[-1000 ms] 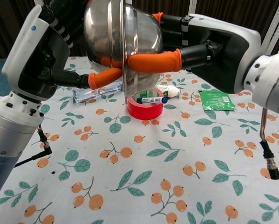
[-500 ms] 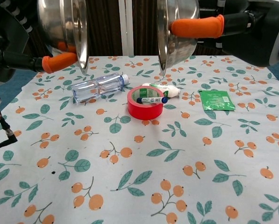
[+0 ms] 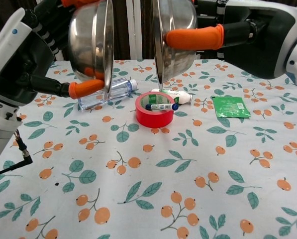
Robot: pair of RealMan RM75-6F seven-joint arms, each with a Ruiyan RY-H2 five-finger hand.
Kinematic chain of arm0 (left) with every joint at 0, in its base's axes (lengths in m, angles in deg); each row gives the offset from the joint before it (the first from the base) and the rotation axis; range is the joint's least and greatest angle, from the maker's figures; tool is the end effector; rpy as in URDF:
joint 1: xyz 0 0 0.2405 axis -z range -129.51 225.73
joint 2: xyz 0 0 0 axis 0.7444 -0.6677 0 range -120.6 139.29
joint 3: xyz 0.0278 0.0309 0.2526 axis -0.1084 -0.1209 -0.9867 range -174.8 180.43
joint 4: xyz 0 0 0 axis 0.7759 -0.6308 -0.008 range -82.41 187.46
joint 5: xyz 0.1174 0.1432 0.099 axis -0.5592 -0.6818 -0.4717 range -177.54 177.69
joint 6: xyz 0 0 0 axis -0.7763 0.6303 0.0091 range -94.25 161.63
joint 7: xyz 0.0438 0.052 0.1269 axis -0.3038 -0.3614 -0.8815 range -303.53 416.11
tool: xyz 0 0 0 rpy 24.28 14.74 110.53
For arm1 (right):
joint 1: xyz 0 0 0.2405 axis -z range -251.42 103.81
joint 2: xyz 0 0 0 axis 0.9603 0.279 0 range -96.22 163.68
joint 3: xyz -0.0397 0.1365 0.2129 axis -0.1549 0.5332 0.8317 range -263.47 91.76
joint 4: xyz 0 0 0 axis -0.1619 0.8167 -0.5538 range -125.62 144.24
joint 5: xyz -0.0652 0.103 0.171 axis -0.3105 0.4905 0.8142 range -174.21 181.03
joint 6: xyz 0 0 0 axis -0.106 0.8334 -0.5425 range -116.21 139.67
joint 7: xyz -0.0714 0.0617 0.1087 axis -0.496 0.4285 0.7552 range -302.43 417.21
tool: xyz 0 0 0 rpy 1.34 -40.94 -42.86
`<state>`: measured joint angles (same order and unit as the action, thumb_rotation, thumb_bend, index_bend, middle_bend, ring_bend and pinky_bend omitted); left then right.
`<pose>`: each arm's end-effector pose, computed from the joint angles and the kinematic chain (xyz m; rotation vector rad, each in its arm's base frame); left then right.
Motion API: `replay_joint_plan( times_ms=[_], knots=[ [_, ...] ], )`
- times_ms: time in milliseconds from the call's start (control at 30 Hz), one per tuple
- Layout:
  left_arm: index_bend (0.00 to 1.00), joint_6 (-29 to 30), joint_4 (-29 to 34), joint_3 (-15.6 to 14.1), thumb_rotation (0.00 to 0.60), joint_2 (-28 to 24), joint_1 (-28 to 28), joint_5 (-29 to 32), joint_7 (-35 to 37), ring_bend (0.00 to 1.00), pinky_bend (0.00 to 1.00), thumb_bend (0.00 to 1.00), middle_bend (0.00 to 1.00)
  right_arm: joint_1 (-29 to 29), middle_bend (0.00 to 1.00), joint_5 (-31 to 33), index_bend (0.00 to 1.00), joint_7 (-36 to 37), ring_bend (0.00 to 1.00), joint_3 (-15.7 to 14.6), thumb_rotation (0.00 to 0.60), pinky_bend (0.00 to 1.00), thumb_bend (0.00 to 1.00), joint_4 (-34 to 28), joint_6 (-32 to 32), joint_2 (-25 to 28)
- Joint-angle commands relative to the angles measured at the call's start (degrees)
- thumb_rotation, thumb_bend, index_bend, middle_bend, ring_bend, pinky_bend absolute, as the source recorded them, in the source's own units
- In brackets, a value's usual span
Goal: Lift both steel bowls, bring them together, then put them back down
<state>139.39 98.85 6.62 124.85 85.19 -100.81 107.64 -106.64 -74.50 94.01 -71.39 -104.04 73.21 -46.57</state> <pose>-0.1228 0.2748 -0.0319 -1.5096 -1.0849 -2.4135 -0.0718 -0.2681 0.0453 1.3830 -2.0411 1.8470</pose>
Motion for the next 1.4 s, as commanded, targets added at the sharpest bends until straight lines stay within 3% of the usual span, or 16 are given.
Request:
replay_joint_plan(
  times_ms=[33, 433, 567, 733, 900, 1067, 1267, 1400],
  knots=[
    [0.25, 0.1, -0.4, 0.1, 0.600, 1.7, 0.6, -0.3, 0.1, 0.20, 0.33, 0.00, 0.16, -0.3, 0.33, 0.1, 0.46, -0.7, 0.46, -0.5, 0.600, 0.14, 0.17, 0.1, -0.3, -1.1],
    [0.25, 0.5, -6.0, 0.0, 0.600, 7.0, 1.5, -0.6, 1.0, 0.20, 0.33, 0.00, 0.16, -0.6, 0.33, -0.4, 0.46, -3.7, 0.46, -2.7, 0.600, 0.14, 0.17, 0.1, -0.7, -4.6],
    [0.25, 1.5, -6.4, -0.2, 0.600, 6.3, 1.3, -0.8, 1.3, 0.20, 0.33, 0.00, 0.16, -0.3, 0.33, -0.6, 0.46, -3.3, 0.46, -2.4, 0.600, 0.14, 0.17, 0.0, -0.4, -3.9],
    [0.25, 3.8, -4.1, 0.3, 0.600, 1.8, 1.5, -1.6, -1.5, 0.20, 0.33, 0.00, 0.16, 0.5, 0.33, -0.5, 0.46, -1.4, 0.46, -0.6, 0.600, 0.14, 0.17, 0.4, 0.6, -0.2],
    [0.26, 3.3, 4.0, 0.6, 0.600, -6.6, 1.2, -1.9, -7.6, 0.20, 0.33, 0.00, 0.16, 1.3, 0.33, -2.1, 0.46, 0.9, 0.46, 0.8, 0.600, 0.14, 0.17, 1.6, 1.0, 5.2],
    [0.26, -1.7, 16.8, -0.4, 0.600, -18.2, 0.3, -2.0, -19.8, 0.20, 0.33, 0.00, 0.16, 2.0, 0.33, -7.5, 0.49, -0.9, 0.46, 0.4, 0.600, 0.14, 0.17, 3.5, 1.2, 13.5],
    [0.26, -15.9, 38.5, -1.7, 0.600, -33.3, -1.6, 5.1, -41.7, 0.20, 0.33, 0.00, 0.16, 2.8, 0.33, -14.0, 0.49, -11.7, 0.46, -1.3, 0.600, 0.14, 0.17, 5.5, 2.5, 21.7],
    [0.25, -22.8, 47.7, -2.1, 0.600, -38.9, -1.8, 10.1, -50.0, 0.20, 0.33, 0.00, 0.17, 2.3, 0.33, -15.2, 0.49, -15.4, 0.46, -3.0, 0.600, 0.14, 0.18, 4.8, -0.1, 24.6]
  ],
)
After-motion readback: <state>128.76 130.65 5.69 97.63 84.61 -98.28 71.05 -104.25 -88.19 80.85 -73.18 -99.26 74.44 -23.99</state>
